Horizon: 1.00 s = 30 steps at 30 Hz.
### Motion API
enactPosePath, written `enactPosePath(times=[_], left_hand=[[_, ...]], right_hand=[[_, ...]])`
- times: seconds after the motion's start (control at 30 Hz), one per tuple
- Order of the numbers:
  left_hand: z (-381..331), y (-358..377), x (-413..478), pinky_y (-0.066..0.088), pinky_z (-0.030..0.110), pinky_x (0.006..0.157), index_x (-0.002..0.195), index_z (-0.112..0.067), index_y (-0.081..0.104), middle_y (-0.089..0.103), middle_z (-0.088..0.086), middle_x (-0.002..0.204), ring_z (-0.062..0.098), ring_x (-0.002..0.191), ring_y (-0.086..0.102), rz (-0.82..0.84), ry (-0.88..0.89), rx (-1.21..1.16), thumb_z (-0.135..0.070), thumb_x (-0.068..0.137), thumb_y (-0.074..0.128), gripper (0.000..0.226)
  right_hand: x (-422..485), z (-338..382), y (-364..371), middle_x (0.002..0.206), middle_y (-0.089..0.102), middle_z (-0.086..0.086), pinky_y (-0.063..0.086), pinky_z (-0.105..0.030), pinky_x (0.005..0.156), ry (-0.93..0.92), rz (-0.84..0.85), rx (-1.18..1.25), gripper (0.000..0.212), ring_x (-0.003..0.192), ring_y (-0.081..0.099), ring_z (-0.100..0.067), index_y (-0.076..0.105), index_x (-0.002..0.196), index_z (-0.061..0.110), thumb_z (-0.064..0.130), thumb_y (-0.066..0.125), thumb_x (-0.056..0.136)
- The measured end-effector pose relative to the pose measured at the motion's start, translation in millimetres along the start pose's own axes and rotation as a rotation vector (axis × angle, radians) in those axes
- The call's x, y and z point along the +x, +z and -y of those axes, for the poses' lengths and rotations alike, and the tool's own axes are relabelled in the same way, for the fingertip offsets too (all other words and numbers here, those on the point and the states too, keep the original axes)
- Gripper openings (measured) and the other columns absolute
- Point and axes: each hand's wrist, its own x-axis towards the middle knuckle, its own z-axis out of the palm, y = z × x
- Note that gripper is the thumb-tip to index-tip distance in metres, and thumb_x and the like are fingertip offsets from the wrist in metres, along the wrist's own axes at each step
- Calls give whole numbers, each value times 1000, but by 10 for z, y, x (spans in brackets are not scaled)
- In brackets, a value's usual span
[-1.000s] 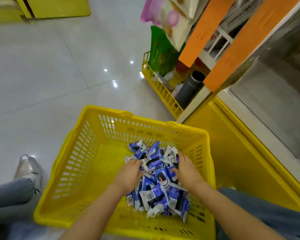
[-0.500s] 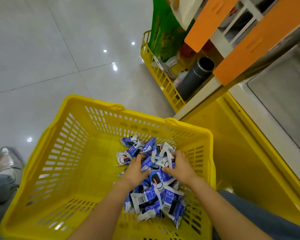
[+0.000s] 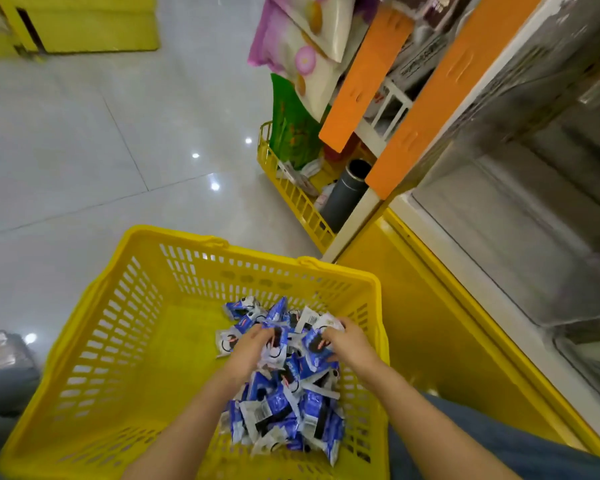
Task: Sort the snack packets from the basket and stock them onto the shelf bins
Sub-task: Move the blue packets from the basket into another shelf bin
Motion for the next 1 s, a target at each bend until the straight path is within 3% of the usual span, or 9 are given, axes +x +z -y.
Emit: enactPosePath(times=[0.07,0.1,0.27,0.4,0.53,0.67,0.77,0.87,1.0], left_hand=[[-96,-3,-163,45,34,70,97,-6,56,64,11,88,26,80,60,63,-27,-285,-24,98,39,24],[-127,-9,-235,47,37,71,100,-5,58,66,13,89,27,80,61,94,-15,-357,-25,99,39,28],[-273,26,-593,44,47,96,136,-4,42,44,9,140,37,128,42,65,87,-321,-31,99,41,45],[-399,80,-863,37,50,96,125,2,49,48,22,134,37,121,47,61,166,-232,-30,96,45,43],[-615,110,-1214,54,26,56,116,-7,59,69,15,107,25,80,70,226,199,-323,-38,91,47,42],[-789,127,-1540,55,27,67,121,-18,52,70,4,109,23,94,69,336,326,-129,-35,72,72,55],[-939,142,-1686,56,27,65,117,-19,52,72,0,101,17,86,70,239,428,95,-23,65,82,60],[-1155,111,-1804,57,26,60,102,-23,53,71,-1,90,9,72,70,145,572,350,-9,68,81,46],[-1466,155,-1902,52,18,55,96,-25,51,71,-4,81,7,67,68,227,678,519,-13,70,80,41]], right_hand=[[-117,122,-70,111,54,-12,52,-34,77,96,92,215,41,92,56,-21,41,131,1,8,53,92],[-172,164,-105,116,55,-15,52,-30,73,102,127,296,40,88,56,-19,44,129,-2,9,55,92],[-475,289,-299,119,60,-19,50,-30,82,-23,183,575,32,96,59,-24,50,121,-2,12,55,93],[-706,355,-398,100,66,-13,49,-35,89,-153,220,667,22,91,62,-22,54,114,4,8,54,92],[-938,415,-428,105,69,-13,53,-34,84,-283,145,481,14,91,66,-23,62,103,9,13,59,90],[-1184,427,-451,90,71,0,53,-16,61,-441,108,382,3,74,69,-6,62,92,19,17,60,89],[-1342,462,-560,94,71,-5,58,-23,67,-458,113,384,11,81,70,-10,58,96,15,16,64,86],[-1501,577,-751,106,68,-4,57,-28,77,-532,103,51,27,93,67,-13,56,103,20,19,71,81],[-1676,780,-914,102,67,1,57,-33,77,-652,60,-224,35,95,66,-17,60,109,17,24,74,78]])
